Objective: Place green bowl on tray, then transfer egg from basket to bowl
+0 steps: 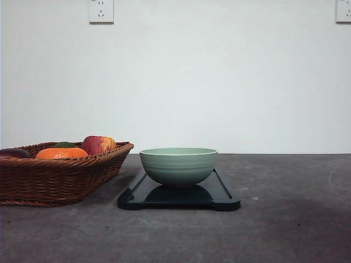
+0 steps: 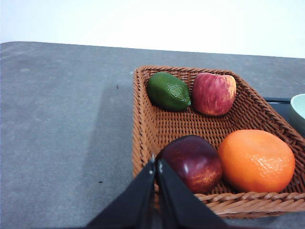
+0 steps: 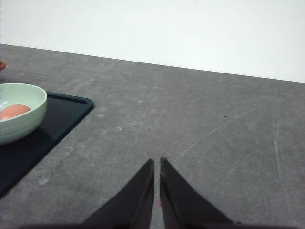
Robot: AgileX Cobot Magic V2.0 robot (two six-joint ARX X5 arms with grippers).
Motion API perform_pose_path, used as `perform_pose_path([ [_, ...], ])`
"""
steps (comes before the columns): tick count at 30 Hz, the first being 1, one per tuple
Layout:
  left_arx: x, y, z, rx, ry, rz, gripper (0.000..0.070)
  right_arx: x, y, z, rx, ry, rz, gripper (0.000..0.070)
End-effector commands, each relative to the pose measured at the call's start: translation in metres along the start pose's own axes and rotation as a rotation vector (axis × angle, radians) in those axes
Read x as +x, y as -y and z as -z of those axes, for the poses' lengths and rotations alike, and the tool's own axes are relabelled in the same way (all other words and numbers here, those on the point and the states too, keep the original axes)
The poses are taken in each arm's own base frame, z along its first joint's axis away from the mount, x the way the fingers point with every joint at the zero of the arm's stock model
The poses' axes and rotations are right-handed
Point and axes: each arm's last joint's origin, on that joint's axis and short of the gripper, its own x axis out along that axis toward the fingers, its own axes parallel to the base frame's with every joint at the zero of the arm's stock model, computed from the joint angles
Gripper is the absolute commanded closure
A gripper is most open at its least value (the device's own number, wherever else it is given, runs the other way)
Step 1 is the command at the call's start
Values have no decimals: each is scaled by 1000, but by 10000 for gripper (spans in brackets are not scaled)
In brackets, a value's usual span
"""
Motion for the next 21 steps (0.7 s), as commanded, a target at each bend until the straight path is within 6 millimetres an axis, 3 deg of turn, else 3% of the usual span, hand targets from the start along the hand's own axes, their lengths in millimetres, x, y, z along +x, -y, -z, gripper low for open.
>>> perform_pose_path([
  [1,2,-1,7,10,-26,-5,700,0,0,0,9,7,1,685],
  [21,2,-1,7,10,-26,-5,700,0,0,0,9,7,1,685],
])
